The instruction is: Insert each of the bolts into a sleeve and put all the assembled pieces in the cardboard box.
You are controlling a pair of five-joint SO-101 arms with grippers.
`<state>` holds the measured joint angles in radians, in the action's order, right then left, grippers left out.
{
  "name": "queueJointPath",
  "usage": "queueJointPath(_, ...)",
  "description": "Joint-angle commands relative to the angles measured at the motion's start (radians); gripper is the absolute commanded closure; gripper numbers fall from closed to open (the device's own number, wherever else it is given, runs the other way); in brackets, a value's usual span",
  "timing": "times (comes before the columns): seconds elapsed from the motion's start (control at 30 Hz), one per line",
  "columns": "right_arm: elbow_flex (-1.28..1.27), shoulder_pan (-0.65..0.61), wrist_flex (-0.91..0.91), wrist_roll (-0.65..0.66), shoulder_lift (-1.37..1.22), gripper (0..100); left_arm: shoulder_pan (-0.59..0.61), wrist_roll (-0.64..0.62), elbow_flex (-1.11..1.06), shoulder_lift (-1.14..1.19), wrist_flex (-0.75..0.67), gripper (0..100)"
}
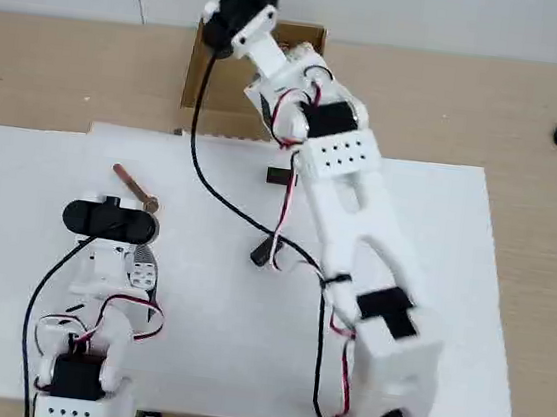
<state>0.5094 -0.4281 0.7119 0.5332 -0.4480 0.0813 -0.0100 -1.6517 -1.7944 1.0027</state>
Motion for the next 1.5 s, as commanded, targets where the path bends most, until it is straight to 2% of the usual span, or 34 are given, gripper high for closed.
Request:
queueJointPath(0.0, 0.163, 0.013, -0.099, 0.084, -0.087, 99.5, 0.0, 0.003, 0.005, -0.006, -0.031, 99)
queueJointPath(0.17, 0.278, 0.013, -0.159, 0.229, -0.249, 99.4, -0.002, 0.003, 0.004, -0.006, -0.035, 99)
queueJointPath(0.27, 0.334, 0.015, -0.153, 0.261, -0.312, 98.1, -0.002, 0.002, 0.004, -0.006, -0.035, 99)
queueJointPath(0.47, 0.365, 0.022, -0.077, 0.256, -0.355, 80.3, -0.002, 0.002, 0.002, -0.006, -0.035, 99)
queueJointPath(0.57, 0.368, 0.025, -0.062, 0.255, -0.352, 84.1, -0.002, 0.002, 0.002, -0.006, -0.035, 99)
queueJointPath(0.7, 0.468, 0.016, 0.044, 0.203, -0.328, 99.4, -0.002, 0.0, 0.002, -0.006, -0.035, 99)
queueJointPath(0.8, 0.54, 0.005, 0.213, 0.172, -0.302, 98.6, -0.002, 0.0, 0.002, -0.006, -0.035, 99)
queueJointPath(0.9, 0.597, 0.002, 0.386, 0.097, -0.272, 99.5, -0.002, 0.0, 0.002, -0.006, -0.035, 99)
queueJointPath(1.07, 0.729, 0.001, 0.677, -0.164, -0.208, 99.5, -0.002, 0.0, 0.002, -0.006, -0.037, 99)
queueJointPath(1.2, 0.789, 0.001, 0.92, -0.287, -0.188, 99.5, -0.002, 0.003, 0.002, -0.006, -0.038, 99)
queueJointPath(1.47, 0.786, 0.001, 0.972, -0.537, -0.179, 99.5, 0.006, 0.003, 0.001, -0.006, -0.038, 99)
